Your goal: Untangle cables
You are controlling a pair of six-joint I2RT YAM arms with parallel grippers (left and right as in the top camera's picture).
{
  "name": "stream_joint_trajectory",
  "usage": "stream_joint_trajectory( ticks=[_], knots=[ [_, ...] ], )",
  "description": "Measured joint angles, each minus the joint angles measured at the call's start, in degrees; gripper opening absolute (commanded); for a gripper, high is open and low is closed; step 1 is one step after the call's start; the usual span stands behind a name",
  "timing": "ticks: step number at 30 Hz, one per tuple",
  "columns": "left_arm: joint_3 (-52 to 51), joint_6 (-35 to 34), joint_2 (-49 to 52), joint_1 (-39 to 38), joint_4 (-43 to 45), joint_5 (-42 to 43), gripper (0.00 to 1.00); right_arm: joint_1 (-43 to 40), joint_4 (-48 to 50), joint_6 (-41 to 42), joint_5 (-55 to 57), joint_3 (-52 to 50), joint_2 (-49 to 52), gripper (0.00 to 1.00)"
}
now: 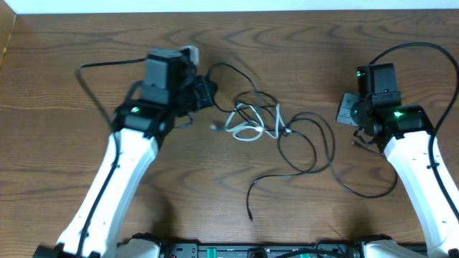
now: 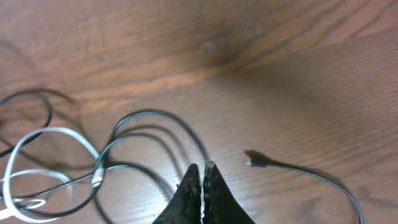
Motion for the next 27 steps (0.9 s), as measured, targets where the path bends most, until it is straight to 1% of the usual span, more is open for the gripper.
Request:
stream_joint_trajectory(
  ticks=[3,4,7,10,12,13,16,18,20,21,24,27],
  knots=[
    [0.0,0.0,-1.4,0.4,2.1,5.9,0.07,0.1,3.0,-1.6,-6.3,0.0,0.0,0.18],
    [0.0,0.0,-1.6,0.4,3.3,8.5,0.08,0.2,3.6,-2.4,-8.1,0.0,0.0,0.23],
    [0.0,0.8,-1.6,0.4,5.7,15.0,0.08,0.7,6.3,-6.2,-17.1,0.0,0.0,0.35],
    [0.0,3.2,-1.6,0.4,4.1,18.1,0.08,2.5,6.9,-9.7,-23.6,0.0,0.4,0.42],
    [0.0,4.8,-1.6,0.4,1.7,18.8,0.08,3.8,7.2,-11.8,-26.6,0.0,1.2,0.49],
    [0.0,5.3,-1.6,0.4,0.3,18.6,0.08,4.4,7.3,-13.0,-27.8,0.0,1.9,0.51],
    [0.0,7.0,-1.6,0.4,-4.3,16.2,0.08,6.5,7.7,-15.3,-30.3,0.0,4.3,0.50],
    [0.0,7.6,-1.6,0.4,-6.3,14.2,0.08,8.0,8.0,-16.3,-31.4,0.0,6.5,0.48],
    [0.0,8.2,-1.6,0.4,-9.0,9.9,0.08,9.2,8.7,-16.9,-32.6,0.0,8.6,0.46],
    [0.0,8.4,-1.6,0.4,-10.1,8.0,0.08,9.9,9.2,-17.2,-33.0,0.0,9.6,0.43],
    [0.0,9.0,-1.6,0.4,-12.0,3.4,0.08,12.4,10.7,-17.7,-34.1,0.0,12.4,0.39],
    [0.0,9.0,-1.6,0.4,-13.2,-0.3,0.08,15.1,11.2,-17.9,-34.8,0.0,14.5,0.38]
  ],
)
